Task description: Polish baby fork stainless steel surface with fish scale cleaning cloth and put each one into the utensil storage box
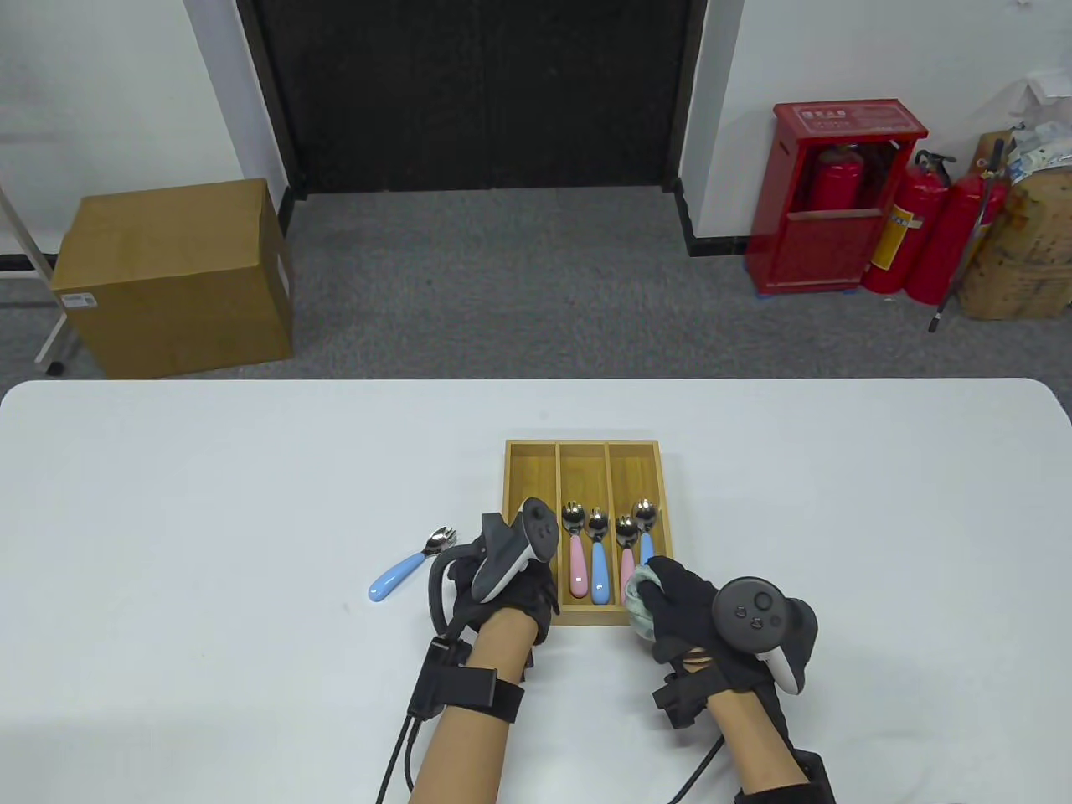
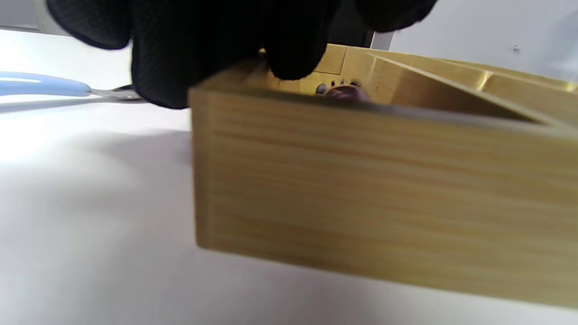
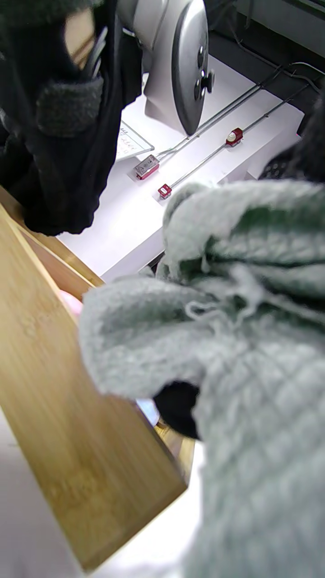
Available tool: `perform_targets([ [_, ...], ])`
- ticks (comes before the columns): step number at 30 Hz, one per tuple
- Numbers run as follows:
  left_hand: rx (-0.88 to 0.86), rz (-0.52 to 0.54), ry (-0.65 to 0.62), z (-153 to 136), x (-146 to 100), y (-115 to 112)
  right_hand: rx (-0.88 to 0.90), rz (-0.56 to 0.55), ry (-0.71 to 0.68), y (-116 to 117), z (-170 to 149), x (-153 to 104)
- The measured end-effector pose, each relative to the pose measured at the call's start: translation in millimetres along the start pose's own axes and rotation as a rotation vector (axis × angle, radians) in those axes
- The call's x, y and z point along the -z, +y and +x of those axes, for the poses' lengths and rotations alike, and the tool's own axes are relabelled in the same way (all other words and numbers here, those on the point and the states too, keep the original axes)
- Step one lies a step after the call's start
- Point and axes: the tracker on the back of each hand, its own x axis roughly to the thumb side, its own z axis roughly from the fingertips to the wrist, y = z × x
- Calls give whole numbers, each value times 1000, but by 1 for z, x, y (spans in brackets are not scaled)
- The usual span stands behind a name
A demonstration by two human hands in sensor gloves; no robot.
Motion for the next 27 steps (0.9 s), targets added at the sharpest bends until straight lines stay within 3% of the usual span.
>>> perform_targets([
  [4,-102,65,-50,-20,-5,11,13,0,4,-1,0,1],
  [9,-165,106,0,-73,-6,20,14,1,4,-1,-1,1],
  [13,-51,88,86,-118,-6,15,6,1,-2,-1,0,3],
  [17,17,-25,177,-151,-6,3,-12,11,-4,1,0,4],
  [27,-37,-133,239,-157,7,-8,-10,21,-20,2,1,1],
])
